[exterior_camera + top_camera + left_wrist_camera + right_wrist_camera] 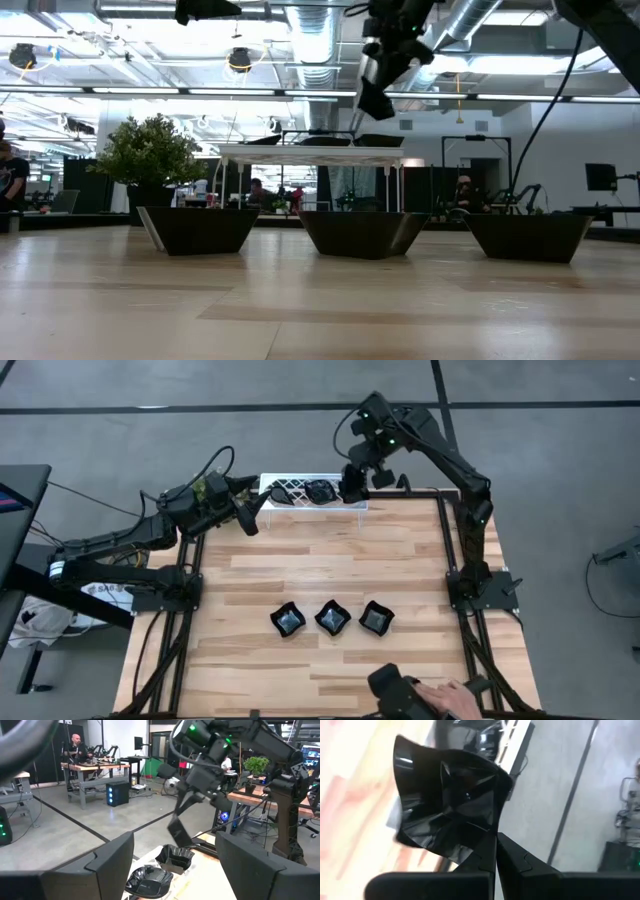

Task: Pick & Place Mini shaped plates
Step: Stack the black distorted square plate on top of the black distorted square plate on the shelf

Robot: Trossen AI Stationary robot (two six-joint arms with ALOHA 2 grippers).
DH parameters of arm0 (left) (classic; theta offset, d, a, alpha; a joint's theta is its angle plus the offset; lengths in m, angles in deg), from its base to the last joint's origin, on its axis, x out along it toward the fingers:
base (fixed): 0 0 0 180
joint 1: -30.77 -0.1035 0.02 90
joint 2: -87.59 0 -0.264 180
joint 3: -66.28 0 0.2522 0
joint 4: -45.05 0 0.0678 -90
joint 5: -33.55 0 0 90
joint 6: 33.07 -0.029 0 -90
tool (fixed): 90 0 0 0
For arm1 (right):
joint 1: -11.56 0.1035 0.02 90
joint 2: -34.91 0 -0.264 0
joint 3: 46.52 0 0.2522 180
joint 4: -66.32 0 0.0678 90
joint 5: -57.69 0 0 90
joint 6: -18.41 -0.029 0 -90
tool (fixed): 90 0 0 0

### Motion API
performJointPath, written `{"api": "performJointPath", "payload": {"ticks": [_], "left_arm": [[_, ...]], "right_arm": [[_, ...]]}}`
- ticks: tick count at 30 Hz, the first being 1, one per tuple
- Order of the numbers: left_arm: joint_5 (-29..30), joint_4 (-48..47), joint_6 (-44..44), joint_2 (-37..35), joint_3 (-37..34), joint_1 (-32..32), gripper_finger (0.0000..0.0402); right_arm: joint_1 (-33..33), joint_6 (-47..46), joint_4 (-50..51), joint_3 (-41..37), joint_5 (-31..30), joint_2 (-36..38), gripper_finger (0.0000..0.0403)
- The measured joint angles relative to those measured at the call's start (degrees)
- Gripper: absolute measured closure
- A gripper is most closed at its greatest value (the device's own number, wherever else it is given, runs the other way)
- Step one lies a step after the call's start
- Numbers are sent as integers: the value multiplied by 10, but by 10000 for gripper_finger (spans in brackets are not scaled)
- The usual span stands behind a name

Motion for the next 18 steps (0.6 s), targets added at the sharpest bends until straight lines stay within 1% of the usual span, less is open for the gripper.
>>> {"api": "performJointPath", "payload": {"ticks": [4, 7, 9, 11, 15, 18], "left_arm": [[0, 1, 0, 0, 0, 0, 119], [0, 2, 0, 0, 0, 0, 119], [0, 2, 3, 0, 0, 0, 119], [0, 2, 5, 0, 0, 0, 119], [0, 2, 6, 0, 0, 0, 119], [0, 2, 6, 0, 0, 0, 119]], "right_arm": [[-1, -27, 12, -1, 11, 13, 403], [-3, -29, 12, -1, 32, 14, 403], [-3, -28, 8, -11, 35, 13, 403], [-2, -15, 8, -31, 29, 12, 403], [0, -7, 14, -61, -20, 10, 403], [1, 8, 8, -68, -20, 11, 403]]}}
